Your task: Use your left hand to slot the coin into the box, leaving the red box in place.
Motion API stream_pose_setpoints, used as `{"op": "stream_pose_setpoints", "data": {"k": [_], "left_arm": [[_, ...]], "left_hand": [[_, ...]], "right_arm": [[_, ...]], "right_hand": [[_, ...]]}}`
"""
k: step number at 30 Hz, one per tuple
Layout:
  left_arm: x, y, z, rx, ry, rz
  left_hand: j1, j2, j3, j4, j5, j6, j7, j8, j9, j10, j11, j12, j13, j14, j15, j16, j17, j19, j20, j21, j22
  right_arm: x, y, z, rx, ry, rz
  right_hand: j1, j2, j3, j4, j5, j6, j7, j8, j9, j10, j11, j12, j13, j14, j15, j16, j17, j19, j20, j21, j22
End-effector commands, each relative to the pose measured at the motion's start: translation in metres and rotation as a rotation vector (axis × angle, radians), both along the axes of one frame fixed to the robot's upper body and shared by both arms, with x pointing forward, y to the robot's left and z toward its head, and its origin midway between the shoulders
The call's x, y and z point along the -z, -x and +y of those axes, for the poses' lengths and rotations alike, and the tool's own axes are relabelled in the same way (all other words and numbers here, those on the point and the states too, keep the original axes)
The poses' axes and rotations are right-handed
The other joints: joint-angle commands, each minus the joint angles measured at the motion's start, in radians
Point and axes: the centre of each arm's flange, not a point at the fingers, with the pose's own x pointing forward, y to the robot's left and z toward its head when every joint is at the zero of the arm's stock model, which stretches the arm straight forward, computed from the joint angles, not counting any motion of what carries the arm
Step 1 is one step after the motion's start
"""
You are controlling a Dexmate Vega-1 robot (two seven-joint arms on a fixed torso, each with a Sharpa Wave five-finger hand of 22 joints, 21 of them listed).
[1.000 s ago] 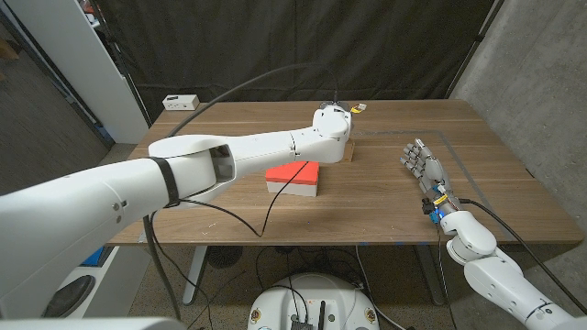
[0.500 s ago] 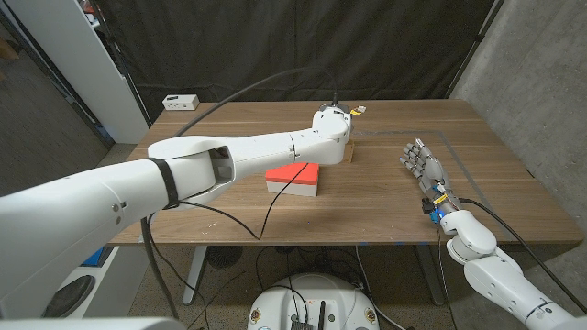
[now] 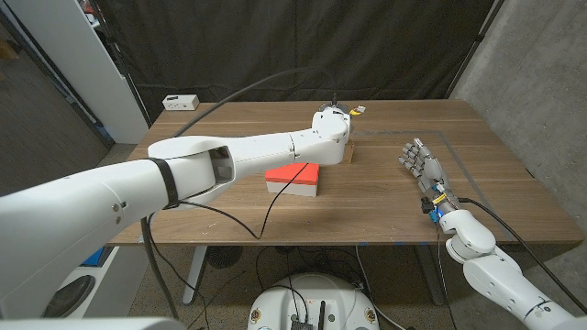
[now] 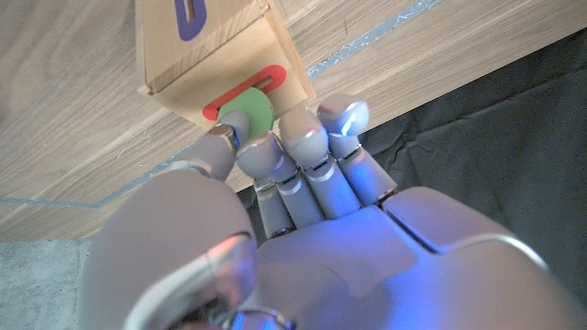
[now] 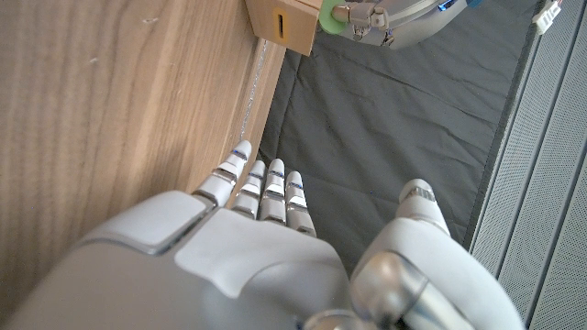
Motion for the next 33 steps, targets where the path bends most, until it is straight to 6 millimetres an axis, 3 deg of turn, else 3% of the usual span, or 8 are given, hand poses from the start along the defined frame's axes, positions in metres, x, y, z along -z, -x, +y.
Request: {"op": "stream_pose_setpoints", "data": {"k": [1, 10, 17, 33], "left_arm": [[-0.0007, 0.0037, 0.0050, -0.010, 0.002, -0.010], [-0.0031, 0.0028, 0.0107, -0.030, 0.005, -0.012], [-0.0024, 0.0008, 0.0117, -0.023, 0.008, -0.007], [-0.0053, 0.0014, 0.0098, 0.003, 0.011, -0.006]], "left_hand": [[-0.004, -0.021, -0.007, 0.002, 0.009, 0.072, 0.072, 0.011, -0.004, 0.004, -0.014, -0.009, -0.011, 0.006, 0.000, -0.008, -0.002, 0.005, -0.069, -0.005, -0.006], [-0.028, -0.055, -0.023, 0.006, 0.009, 0.017, 0.071, -0.007, -0.023, -0.003, -0.018, -0.026, -0.025, -0.004, 0.000, -0.021, -0.013, 0.007, -0.068, -0.014, -0.030], [-0.057, -0.089, -0.039, 0.010, 0.006, -0.079, 0.078, -0.018, -0.049, -0.014, -0.018, -0.055, -0.054, -0.005, 0.000, -0.029, -0.026, 0.012, -0.068, -0.026, -0.060], [-0.089, -0.102, -0.038, 0.014, 0.003, -0.136, 0.079, -0.011, -0.090, -0.024, -0.018, -0.076, -0.067, -0.013, 0.000, -0.037, -0.030, 0.009, -0.068, -0.036, -0.079]], "right_arm": [[-0.0031, -0.0012, 0.0017, -0.001, 0.001, -0.005], [-0.0055, -0.0013, 0.0032, 0.000, 0.008, -0.011], [-0.0074, -0.0014, 0.0036, 0.003, 0.012, -0.014], [-0.0107, 0.0017, 0.0032, 0.013, 0.015, -0.018]], "right_hand": [[0.003, 0.008, 0.003, -0.008, -0.002, 0.005, 0.002, -0.001, 0.005, 0.010, 0.000, -0.002, 0.005, 0.006, 0.006, 0.004, 0.000, 0.007, -0.003, 0.001, 0.003], [0.003, 0.009, 0.003, -0.008, -0.002, 0.006, 0.002, -0.001, 0.005, 0.010, 0.000, -0.002, 0.005, 0.007, 0.004, 0.004, 0.000, 0.006, -0.003, 0.001, 0.003], [0.003, 0.009, 0.003, -0.008, -0.002, 0.006, 0.002, -0.001, 0.005, 0.010, -0.001, -0.002, 0.005, 0.008, 0.004, 0.004, 0.000, 0.007, 0.000, 0.001, 0.003], [0.003, 0.009, 0.004, -0.008, -0.002, 0.007, 0.002, -0.001, 0.005, 0.011, 0.000, -0.002, 0.005, 0.008, 0.004, 0.004, 0.000, 0.008, 0.002, 0.001, 0.003]]}}
